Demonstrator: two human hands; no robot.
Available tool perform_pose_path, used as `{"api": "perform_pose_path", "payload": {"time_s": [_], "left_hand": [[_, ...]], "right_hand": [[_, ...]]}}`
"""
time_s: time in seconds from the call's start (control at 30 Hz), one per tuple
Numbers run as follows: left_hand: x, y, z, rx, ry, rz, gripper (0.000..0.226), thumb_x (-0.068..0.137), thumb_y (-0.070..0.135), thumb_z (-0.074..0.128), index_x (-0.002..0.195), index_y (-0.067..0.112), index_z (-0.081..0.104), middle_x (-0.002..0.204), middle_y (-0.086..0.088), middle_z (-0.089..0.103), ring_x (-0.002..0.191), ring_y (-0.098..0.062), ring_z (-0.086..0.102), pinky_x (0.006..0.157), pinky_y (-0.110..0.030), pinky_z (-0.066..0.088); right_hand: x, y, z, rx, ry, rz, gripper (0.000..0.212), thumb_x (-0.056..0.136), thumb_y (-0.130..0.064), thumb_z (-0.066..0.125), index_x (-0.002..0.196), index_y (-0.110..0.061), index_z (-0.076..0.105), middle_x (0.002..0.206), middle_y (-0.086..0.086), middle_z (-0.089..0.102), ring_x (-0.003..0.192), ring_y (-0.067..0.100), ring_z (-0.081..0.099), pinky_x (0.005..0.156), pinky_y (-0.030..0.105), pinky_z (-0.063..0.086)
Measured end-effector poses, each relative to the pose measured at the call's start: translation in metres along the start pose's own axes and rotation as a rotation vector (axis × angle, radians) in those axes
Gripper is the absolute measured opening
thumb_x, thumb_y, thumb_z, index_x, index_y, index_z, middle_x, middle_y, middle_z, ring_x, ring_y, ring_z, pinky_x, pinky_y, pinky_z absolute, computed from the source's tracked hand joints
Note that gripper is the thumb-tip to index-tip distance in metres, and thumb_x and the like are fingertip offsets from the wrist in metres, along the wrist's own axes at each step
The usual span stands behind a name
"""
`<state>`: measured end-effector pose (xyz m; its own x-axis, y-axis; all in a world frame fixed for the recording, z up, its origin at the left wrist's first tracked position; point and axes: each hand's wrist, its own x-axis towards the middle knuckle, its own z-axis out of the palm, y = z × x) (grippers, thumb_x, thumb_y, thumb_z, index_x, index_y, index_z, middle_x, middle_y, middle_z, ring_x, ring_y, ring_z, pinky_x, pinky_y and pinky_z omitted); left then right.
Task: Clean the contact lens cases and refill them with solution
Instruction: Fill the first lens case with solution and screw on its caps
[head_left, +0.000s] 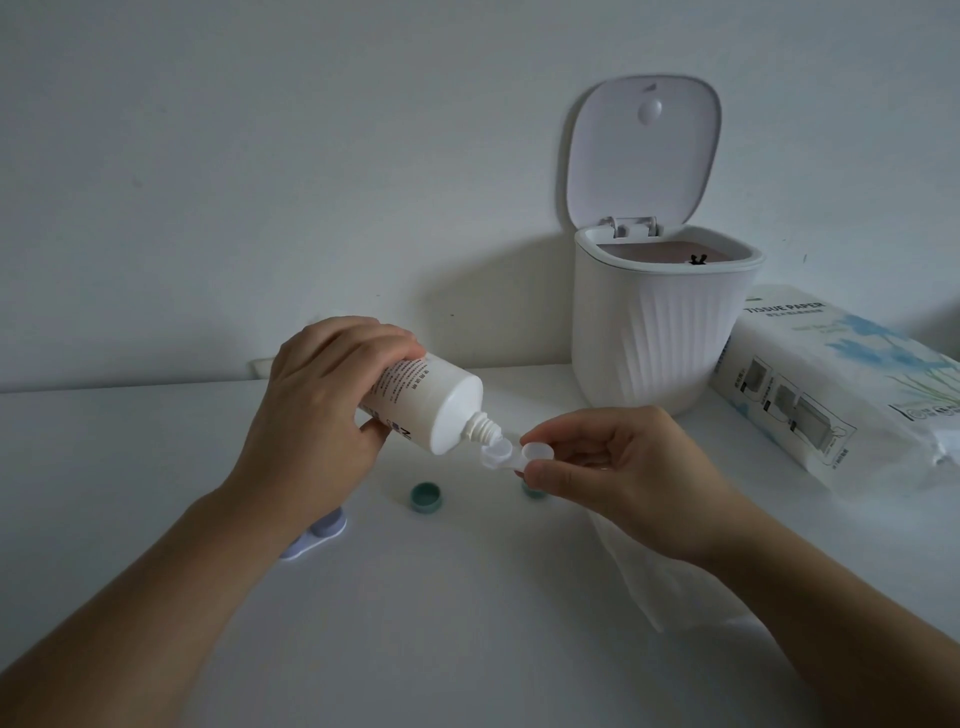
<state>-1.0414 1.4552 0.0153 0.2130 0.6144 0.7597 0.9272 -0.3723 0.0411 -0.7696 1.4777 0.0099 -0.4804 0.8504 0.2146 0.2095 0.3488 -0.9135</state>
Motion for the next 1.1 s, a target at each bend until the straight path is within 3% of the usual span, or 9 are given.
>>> {"api": "perform_pose_path", "payload": {"time_s": [0.13, 0.63, 0.8, 1.1], "left_hand": [[0.0001, 0.0003, 0.0007, 0.006, 0.007, 0.000, 0.066, 0.057, -0.008, 0.086, 0.117, 0.014, 0.067, 0.121, 0.003, 0.067, 0.122, -0.028, 0.052, 0.102, -0.038, 0.036], [0.0000, 0.0027, -0.0002, 0.008, 0.007, -0.001, 0.066, 0.057, -0.009, 0.087, 0.115, 0.014, 0.066, 0.120, 0.001, 0.068, 0.121, -0.029, 0.051, 0.101, -0.037, 0.034], [-0.0001, 0.0034, -0.0001, 0.010, 0.005, -0.006, 0.065, 0.056, -0.010, 0.087, 0.115, 0.012, 0.068, 0.120, 0.001, 0.068, 0.121, -0.028, 0.051, 0.102, -0.036, 0.033], [0.0001, 0.0027, -0.0002, 0.000, 0.008, -0.018, 0.065, 0.056, -0.012, 0.086, 0.114, 0.012, 0.068, 0.118, 0.002, 0.068, 0.121, -0.028, 0.051, 0.103, -0.036, 0.033]], "right_hand": [[-0.0004, 0.0001, -0.0001, -0.017, -0.003, -0.003, 0.018, 0.082, -0.020, 0.082, 0.100, -0.022, 0.079, 0.084, -0.003, 0.080, 0.081, 0.013, 0.077, 0.080, 0.020, 0.059], [0.0006, 0.0028, -0.0006, -0.020, -0.008, -0.005, 0.017, 0.082, -0.025, 0.083, 0.099, -0.025, 0.079, 0.085, -0.004, 0.079, 0.081, 0.012, 0.076, 0.080, 0.023, 0.059], [0.0007, 0.0033, -0.0006, -0.010, -0.018, -0.012, 0.015, 0.083, -0.025, 0.083, 0.097, -0.026, 0.079, 0.085, -0.007, 0.079, 0.081, 0.009, 0.076, 0.075, 0.015, 0.055], [0.0011, 0.0039, -0.0005, -0.014, -0.007, -0.003, 0.018, 0.082, -0.023, 0.083, 0.100, -0.023, 0.080, 0.087, -0.004, 0.079, 0.081, 0.010, 0.076, 0.077, 0.017, 0.056]]}}
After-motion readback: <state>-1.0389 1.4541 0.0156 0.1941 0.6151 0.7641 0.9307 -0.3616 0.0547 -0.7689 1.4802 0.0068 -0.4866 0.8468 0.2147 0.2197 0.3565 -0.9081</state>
